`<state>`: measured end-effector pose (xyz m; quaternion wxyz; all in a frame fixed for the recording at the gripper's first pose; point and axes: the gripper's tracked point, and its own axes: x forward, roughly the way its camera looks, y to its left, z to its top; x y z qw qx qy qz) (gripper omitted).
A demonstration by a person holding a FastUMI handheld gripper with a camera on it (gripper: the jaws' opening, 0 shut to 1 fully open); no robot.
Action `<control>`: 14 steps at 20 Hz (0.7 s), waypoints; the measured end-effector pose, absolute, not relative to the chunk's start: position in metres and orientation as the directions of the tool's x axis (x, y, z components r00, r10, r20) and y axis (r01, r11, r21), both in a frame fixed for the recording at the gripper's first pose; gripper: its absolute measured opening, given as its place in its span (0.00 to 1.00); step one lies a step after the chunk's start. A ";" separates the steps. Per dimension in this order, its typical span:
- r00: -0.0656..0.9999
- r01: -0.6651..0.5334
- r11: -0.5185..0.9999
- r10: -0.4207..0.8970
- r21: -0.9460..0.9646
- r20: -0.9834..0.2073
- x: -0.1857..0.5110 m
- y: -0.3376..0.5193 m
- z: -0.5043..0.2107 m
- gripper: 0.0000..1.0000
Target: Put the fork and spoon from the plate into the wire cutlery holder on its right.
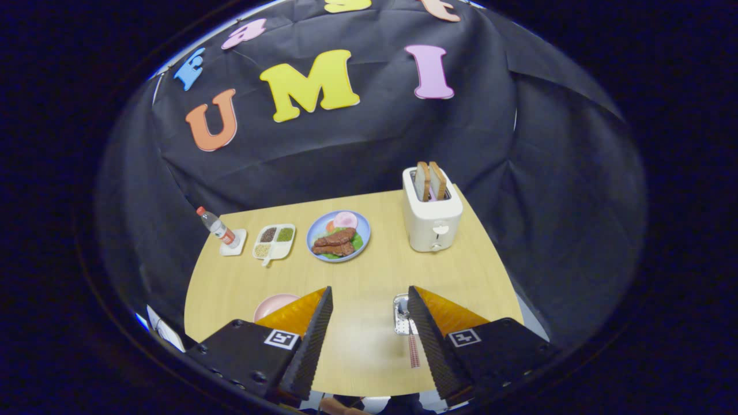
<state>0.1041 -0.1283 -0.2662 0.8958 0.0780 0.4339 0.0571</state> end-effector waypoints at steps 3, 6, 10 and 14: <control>0.695 -0.057 0.982 0.168 0.179 -0.699 0.100 -0.104 -0.232 0.96; 0.783 -0.078 0.984 0.160 0.160 -0.601 0.096 -0.081 -0.194 0.97; 0.864 -0.098 0.982 0.165 0.163 -0.476 0.078 -0.046 -0.144 0.97; 0.899 -0.119 0.983 0.167 0.140 -0.406 0.065 -0.009 -0.121 0.97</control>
